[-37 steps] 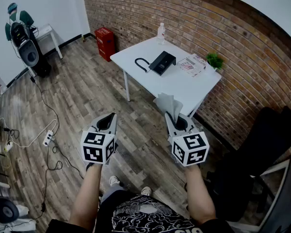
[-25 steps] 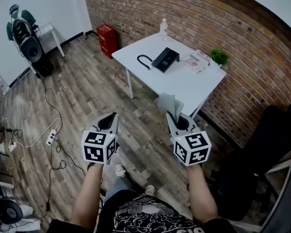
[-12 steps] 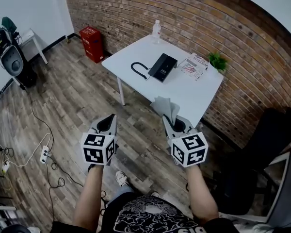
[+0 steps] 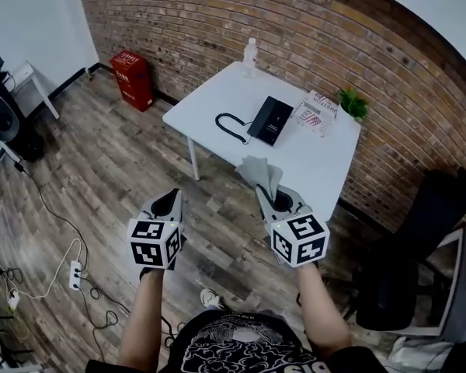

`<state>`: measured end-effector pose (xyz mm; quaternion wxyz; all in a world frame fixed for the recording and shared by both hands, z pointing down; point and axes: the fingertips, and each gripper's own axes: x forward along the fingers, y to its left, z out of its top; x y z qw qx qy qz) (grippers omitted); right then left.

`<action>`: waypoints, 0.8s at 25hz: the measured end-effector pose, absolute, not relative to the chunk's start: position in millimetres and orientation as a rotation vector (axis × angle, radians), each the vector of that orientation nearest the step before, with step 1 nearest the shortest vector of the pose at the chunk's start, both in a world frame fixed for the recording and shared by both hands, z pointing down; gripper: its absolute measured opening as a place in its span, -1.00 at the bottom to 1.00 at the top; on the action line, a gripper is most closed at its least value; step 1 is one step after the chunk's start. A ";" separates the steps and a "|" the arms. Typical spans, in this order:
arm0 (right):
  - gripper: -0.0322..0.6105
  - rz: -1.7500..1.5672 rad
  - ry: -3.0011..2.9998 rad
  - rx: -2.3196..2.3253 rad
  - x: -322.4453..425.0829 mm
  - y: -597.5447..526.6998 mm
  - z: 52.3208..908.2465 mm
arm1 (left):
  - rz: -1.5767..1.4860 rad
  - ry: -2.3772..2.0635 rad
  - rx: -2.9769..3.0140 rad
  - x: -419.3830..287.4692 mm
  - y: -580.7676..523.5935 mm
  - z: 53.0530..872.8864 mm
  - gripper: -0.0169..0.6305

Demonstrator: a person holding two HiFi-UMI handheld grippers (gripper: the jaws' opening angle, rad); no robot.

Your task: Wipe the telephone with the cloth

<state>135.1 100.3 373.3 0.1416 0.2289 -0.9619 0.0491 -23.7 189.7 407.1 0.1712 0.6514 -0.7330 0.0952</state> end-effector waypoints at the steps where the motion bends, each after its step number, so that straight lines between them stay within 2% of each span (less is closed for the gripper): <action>1: -0.86 0.142 -2.773 0.674 128.8 99.8 373.7 | 0.268 -2.074 1.856 -31.4 188.6 408.1 -0.93; 9: -0.86 0.150 -2.739 0.777 107.6 91.4 376.1 | 0.270 -1.998 1.935 -59.0 174.3 412.8 -0.93; 20: -0.86 0.156 -2.728 0.900 107.6 48.4 380.2 | 0.335 -1.902 2.052 -57.2 122.9 418.7 -0.93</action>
